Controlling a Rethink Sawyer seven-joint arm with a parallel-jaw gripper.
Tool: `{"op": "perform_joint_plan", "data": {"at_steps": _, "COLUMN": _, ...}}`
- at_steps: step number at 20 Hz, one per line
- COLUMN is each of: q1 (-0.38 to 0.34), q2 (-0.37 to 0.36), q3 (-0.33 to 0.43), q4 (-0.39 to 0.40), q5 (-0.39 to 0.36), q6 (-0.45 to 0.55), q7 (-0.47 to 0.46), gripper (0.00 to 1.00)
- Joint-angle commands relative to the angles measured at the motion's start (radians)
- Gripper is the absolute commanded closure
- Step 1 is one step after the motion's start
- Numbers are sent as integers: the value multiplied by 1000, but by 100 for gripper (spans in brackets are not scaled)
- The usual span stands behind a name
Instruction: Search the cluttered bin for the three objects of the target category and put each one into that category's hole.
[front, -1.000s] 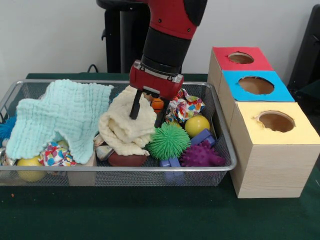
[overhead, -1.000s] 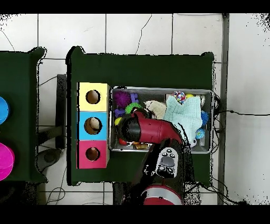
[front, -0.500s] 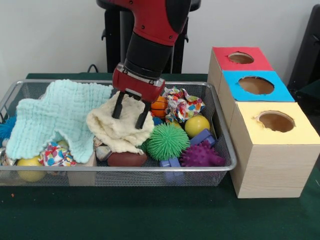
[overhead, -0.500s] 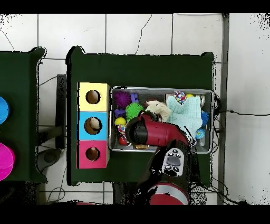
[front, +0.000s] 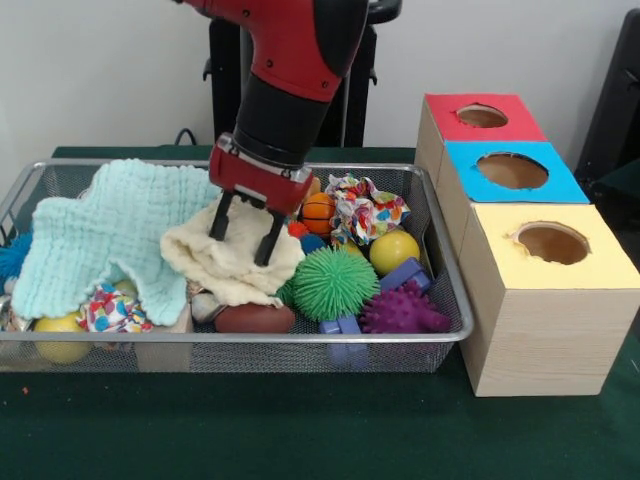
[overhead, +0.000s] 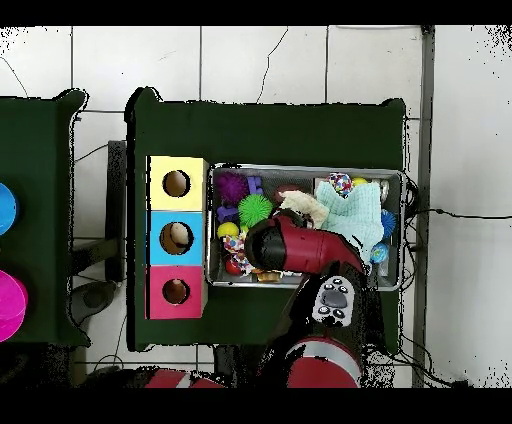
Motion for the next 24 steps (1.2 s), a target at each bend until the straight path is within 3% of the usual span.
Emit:
{"op": "perform_joint_plan", "data": {"at_steps": 1, "q1": -43, "q2": 212, "q3": 60, "q4": -174, "q5": 5, "q6": 63, "q7": 60, "gripper": 0}}
{"op": "perform_joint_plan", "data": {"at_steps": 4, "q1": -54, "q2": 272, "q3": 77, "q4": -217, "q5": 5, "q6": 24, "q7": 64, "gripper": 0}}
{"op": "perform_joint_plan", "data": {"at_steps": 8, "q1": -53, "q2": 298, "q3": 80, "q4": -231, "q5": -10, "q6": -25, "q7": 71, "gripper": 0}}
{"op": "perform_joint_plan", "data": {"at_steps": 9, "q1": -43, "q2": 302, "q3": 66, "q4": -233, "q5": -9, "q6": -35, "q7": 85, "gripper": 100}}
{"op": "perform_joint_plan", "data": {"at_steps": 15, "q1": -5, "q2": 299, "q3": 27, "q4": -226, "q5": -2, "q6": -62, "q7": 121, "gripper": 100}}
{"op": "perform_joint_plan", "data": {"at_steps": 18, "q1": 0, "q2": 251, "q3": 33, "q4": -187, "q5": -3, "q6": -59, "q7": 128, "gripper": 100}}
{"op": "perform_joint_plan", "data": {"at_steps": 20, "q1": 13, "q2": 178, "q3": 32, "q4": -144, "q5": -9, "q6": -13, "q7": 115, "gripper": 100}}
{"op": "perform_joint_plan", "data": {"at_steps": 24, "q1": 36, "q2": -52, "q3": 56, "q4": -30, "q5": -15, "q6": 133, "q7": 57, "gripper": 100}}
